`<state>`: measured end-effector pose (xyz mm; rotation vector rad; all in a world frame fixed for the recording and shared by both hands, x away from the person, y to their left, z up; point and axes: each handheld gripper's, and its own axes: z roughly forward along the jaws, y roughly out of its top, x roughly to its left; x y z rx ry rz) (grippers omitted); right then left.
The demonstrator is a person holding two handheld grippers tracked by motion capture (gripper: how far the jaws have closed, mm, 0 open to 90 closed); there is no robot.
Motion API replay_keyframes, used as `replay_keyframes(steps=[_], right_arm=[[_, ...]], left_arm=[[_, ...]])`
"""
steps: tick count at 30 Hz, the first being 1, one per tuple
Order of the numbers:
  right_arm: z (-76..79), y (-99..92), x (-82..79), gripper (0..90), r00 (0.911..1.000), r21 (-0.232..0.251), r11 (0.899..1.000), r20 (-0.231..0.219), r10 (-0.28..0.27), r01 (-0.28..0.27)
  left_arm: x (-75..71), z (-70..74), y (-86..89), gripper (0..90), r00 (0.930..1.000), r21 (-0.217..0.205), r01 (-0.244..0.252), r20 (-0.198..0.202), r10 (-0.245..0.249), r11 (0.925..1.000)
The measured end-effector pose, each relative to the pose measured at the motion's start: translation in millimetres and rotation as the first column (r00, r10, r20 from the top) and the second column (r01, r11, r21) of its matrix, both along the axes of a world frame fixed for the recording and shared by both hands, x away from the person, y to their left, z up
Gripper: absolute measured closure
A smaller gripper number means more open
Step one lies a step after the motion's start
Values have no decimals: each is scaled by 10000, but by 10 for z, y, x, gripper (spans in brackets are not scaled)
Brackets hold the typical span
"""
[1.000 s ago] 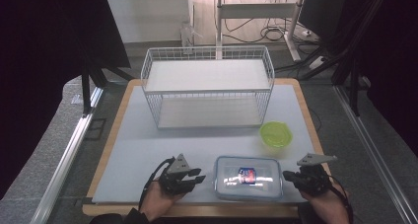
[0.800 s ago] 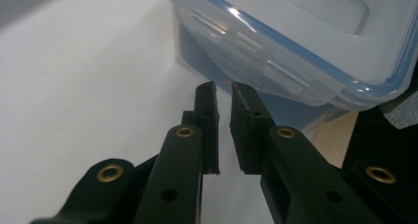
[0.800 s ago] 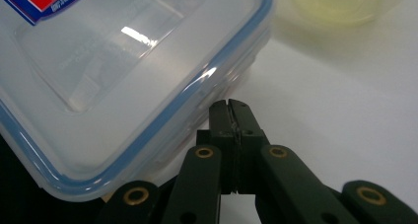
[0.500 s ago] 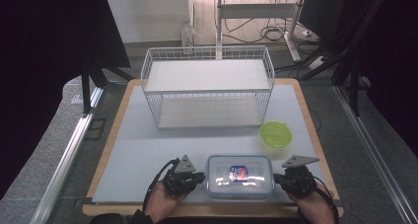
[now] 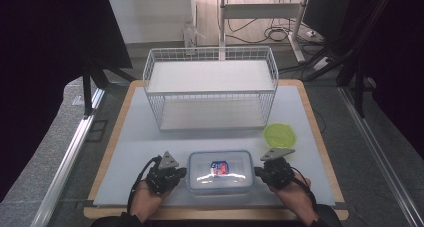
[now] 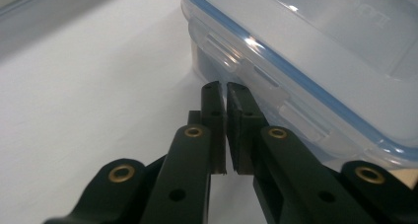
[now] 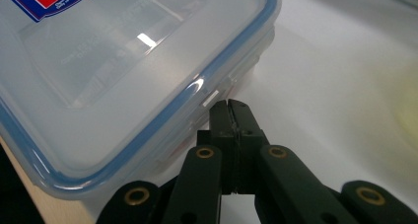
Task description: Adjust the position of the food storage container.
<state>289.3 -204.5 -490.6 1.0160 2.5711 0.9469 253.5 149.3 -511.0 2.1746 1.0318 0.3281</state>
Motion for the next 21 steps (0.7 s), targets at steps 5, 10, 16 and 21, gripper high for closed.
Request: replay_keyframes(steps=[5, 10, 16, 21], right_arm=[[-6, 230, 87, 900, 9985, -114, 9988, 262, 477, -474], [-39, 286, 110, 897, 9949, -227, 9965, 596, 818, -806], [32, 126, 93, 758, 9916, -45, 9975, 1084, 704, -703], [93, -20, 79, 583, 9900, 438, 9975, 1316, 498, -560]], left_arm=[[21, -2, 173, 898, 9988, 200, -482, 27, 482, 9986], [40, -4, 254, 841, 9984, 2, -569, 52, 569, 9984], [-27, 75, 441, 598, 9921, -345, -978, 750, 1001, 9946], [-109, 102, 593, 449, 9850, -709, -1197, 1163, 1274, 9903]])
